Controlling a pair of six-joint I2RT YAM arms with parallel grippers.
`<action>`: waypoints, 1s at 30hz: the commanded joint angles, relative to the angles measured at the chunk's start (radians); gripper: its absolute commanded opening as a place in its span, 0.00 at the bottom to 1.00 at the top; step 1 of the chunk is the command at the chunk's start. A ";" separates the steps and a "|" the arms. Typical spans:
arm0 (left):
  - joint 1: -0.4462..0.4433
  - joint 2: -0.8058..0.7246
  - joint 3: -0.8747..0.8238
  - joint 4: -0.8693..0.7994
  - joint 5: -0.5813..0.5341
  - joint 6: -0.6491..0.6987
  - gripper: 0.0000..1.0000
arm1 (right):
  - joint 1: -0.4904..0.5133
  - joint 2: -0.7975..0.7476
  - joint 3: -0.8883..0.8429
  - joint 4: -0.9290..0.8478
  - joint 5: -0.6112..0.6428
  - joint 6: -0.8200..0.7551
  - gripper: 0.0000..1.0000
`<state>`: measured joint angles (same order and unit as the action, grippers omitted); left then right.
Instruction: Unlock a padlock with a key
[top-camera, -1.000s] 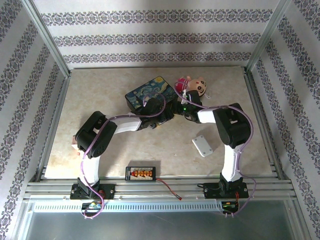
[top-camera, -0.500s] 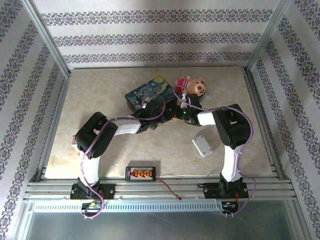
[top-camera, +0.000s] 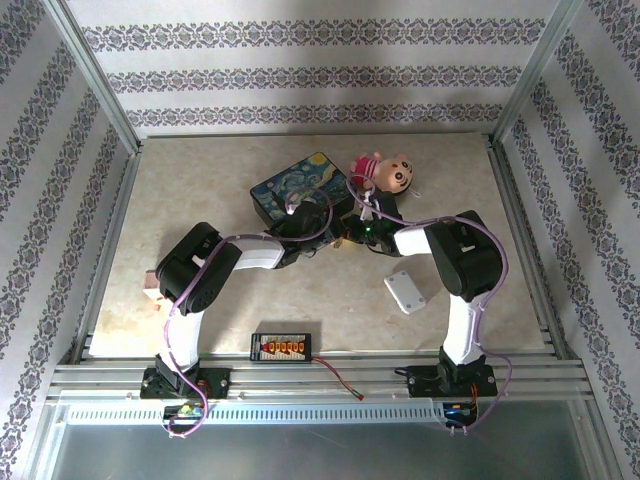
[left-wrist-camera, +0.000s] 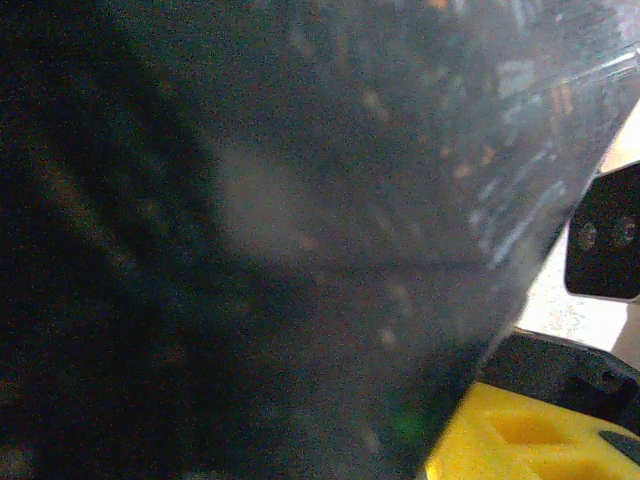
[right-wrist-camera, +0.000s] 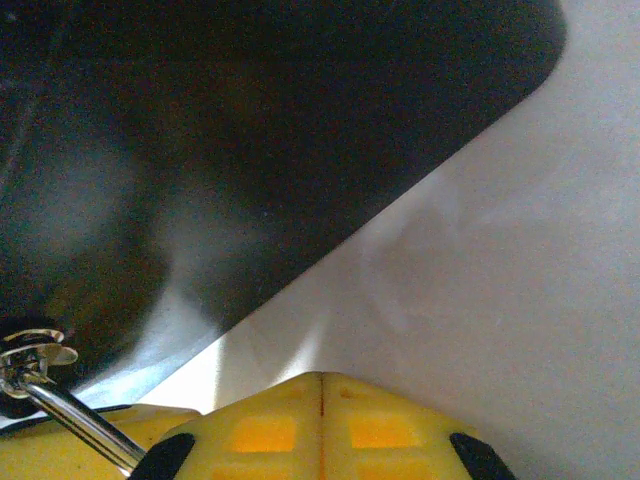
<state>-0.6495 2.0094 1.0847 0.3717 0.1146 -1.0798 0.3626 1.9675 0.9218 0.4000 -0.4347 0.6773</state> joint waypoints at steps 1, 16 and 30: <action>-0.027 0.029 -0.078 -0.074 0.060 -0.036 0.55 | 0.021 -0.002 -0.047 -0.069 -0.055 0.040 0.07; -0.032 0.020 -0.170 0.023 0.076 -0.020 0.39 | 0.006 0.004 -0.055 -0.061 -0.067 0.058 0.06; -0.032 0.018 -0.190 0.041 0.091 -0.020 0.23 | 0.012 0.001 -0.053 -0.031 -0.130 0.116 0.05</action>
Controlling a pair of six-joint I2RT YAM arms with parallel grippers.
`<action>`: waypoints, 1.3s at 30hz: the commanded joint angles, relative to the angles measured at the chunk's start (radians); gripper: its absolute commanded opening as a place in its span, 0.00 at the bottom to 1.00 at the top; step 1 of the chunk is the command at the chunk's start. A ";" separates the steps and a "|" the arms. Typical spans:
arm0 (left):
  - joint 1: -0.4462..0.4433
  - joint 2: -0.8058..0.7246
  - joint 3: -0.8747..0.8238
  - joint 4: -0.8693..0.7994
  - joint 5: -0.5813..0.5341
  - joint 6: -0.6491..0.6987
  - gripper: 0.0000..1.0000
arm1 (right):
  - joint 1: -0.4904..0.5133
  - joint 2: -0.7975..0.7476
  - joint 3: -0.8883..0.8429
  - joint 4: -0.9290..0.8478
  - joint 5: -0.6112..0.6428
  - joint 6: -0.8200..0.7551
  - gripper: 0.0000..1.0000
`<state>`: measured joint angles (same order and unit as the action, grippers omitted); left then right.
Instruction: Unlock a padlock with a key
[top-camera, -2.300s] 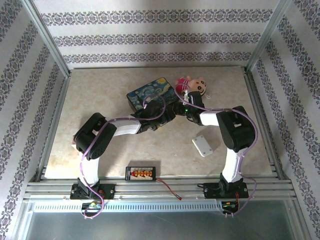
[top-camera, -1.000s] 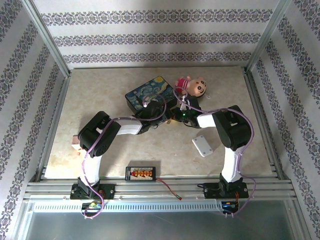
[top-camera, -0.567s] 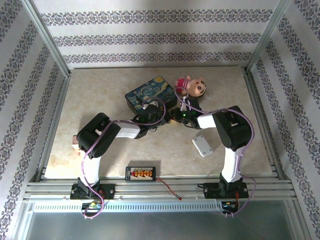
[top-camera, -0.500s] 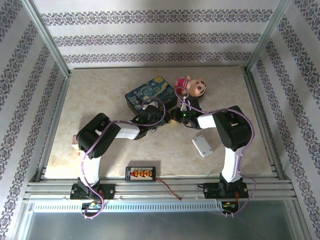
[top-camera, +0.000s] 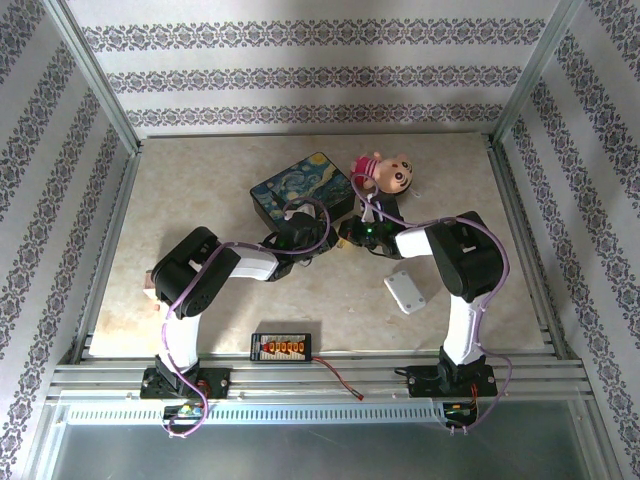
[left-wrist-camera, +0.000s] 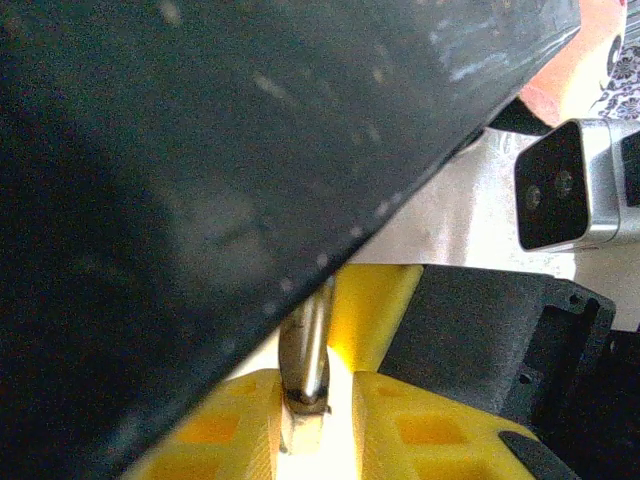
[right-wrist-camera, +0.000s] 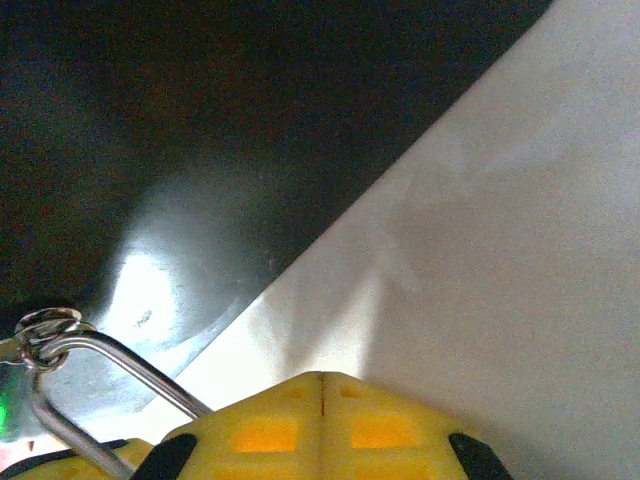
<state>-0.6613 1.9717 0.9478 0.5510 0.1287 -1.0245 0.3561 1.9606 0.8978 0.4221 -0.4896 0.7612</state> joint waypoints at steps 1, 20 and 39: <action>-0.020 0.057 -0.055 -0.139 0.078 -0.077 0.23 | 0.018 0.008 -0.029 -0.048 -0.079 0.036 0.05; -0.020 0.108 -0.011 -0.226 0.083 -0.092 0.14 | 0.024 0.035 -0.027 -0.013 -0.109 0.074 0.04; 0.024 0.027 0.016 -0.289 0.221 -0.251 0.00 | 0.002 -0.229 -0.184 -0.051 0.073 -0.151 0.12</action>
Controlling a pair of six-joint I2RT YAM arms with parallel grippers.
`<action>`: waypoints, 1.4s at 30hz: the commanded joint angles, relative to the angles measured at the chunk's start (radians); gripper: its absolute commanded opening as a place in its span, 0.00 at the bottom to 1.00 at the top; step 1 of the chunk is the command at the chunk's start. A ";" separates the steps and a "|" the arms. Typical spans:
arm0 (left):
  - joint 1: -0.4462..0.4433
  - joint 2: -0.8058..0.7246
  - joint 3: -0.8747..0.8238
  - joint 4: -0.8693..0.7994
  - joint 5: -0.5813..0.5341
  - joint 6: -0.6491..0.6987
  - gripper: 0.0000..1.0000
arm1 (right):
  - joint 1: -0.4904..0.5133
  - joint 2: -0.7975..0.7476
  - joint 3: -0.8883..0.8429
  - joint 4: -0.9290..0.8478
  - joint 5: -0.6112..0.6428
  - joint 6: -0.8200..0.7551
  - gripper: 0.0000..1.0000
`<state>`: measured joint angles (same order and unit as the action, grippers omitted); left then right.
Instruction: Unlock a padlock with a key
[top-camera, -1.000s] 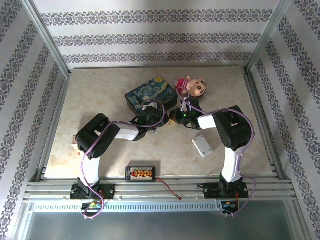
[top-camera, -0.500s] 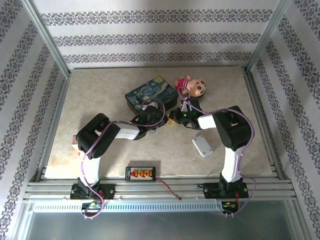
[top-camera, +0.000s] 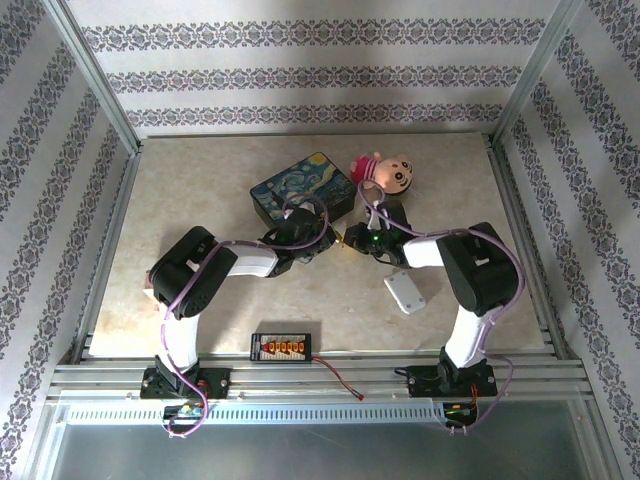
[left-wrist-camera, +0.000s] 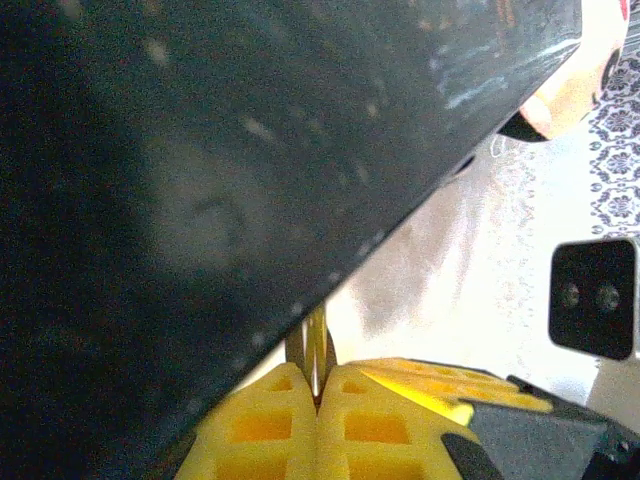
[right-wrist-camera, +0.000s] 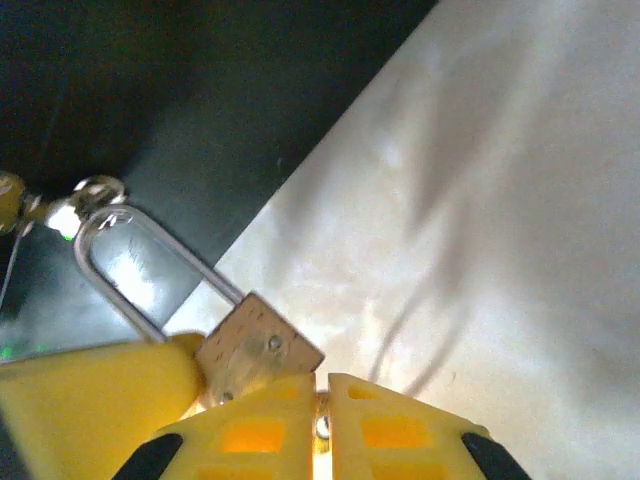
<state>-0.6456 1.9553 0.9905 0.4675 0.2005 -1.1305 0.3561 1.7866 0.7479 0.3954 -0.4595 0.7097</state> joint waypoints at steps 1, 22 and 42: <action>0.011 0.042 -0.023 -0.214 0.166 -0.156 0.00 | 0.005 -0.069 -0.045 -0.025 0.053 -0.120 0.14; 0.077 0.005 0.091 -0.510 0.418 -0.101 0.00 | 0.127 -0.309 -0.139 -0.134 0.252 -0.556 0.35; 0.077 0.007 0.096 -0.499 0.439 -0.108 0.00 | 0.181 -0.140 0.029 -0.207 0.346 -0.678 0.41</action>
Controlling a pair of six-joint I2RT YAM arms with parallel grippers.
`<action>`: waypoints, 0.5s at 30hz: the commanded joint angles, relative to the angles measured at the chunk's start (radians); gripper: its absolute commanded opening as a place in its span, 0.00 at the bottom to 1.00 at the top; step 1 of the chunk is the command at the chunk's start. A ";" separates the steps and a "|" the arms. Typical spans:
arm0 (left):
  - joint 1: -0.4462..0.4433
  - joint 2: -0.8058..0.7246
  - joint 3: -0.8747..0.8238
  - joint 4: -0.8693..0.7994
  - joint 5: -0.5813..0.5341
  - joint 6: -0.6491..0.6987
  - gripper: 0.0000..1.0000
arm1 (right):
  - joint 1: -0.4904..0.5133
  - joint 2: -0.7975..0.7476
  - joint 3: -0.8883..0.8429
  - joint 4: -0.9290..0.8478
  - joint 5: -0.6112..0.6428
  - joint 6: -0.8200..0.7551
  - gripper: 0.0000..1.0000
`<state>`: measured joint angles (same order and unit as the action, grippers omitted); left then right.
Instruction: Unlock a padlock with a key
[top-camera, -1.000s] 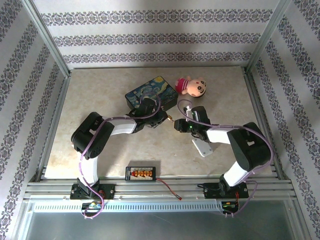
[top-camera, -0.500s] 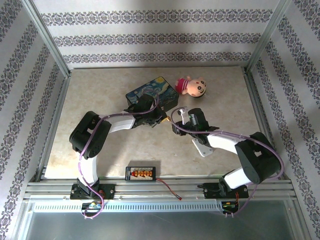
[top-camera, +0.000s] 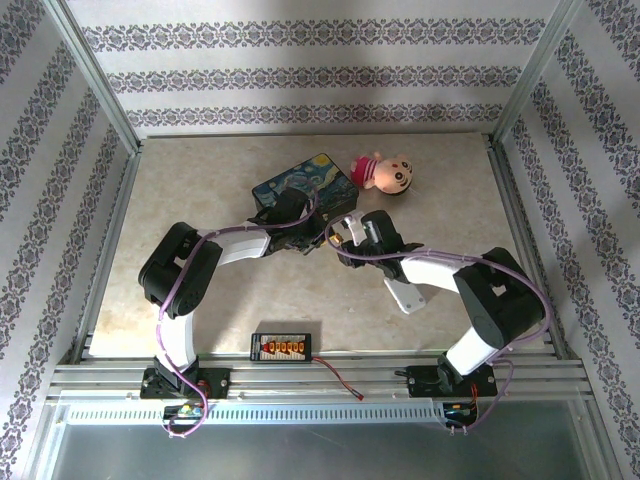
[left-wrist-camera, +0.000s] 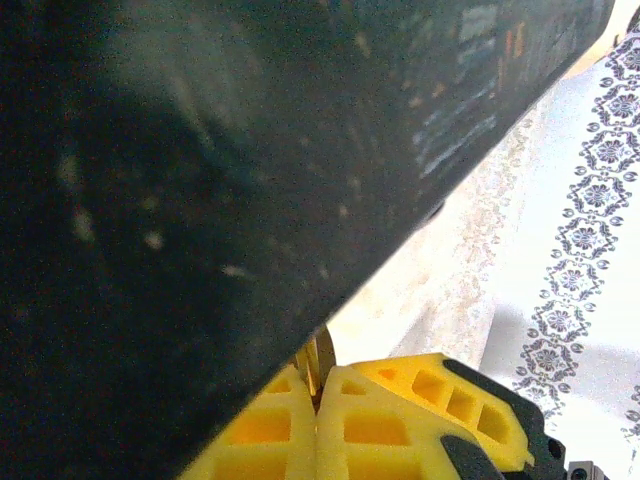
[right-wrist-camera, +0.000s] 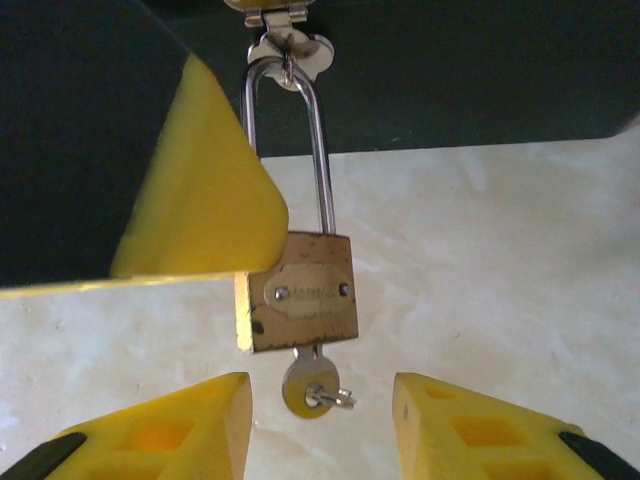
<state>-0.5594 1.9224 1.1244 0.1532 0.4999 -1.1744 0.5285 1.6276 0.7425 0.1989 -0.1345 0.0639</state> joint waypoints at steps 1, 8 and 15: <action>-0.010 0.040 -0.038 -0.184 0.141 -0.064 0.00 | 0.008 0.024 0.040 -0.009 0.019 -0.037 0.41; -0.010 0.041 -0.048 -0.161 0.158 -0.079 0.00 | 0.008 0.071 0.069 -0.013 0.011 -0.050 0.37; -0.010 0.040 -0.050 -0.166 0.163 -0.071 0.00 | 0.004 0.078 0.064 0.008 -0.012 -0.047 0.17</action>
<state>-0.5545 1.9213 1.1244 0.1539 0.5201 -1.1751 0.5285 1.7008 0.7883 0.1860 -0.1390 0.0216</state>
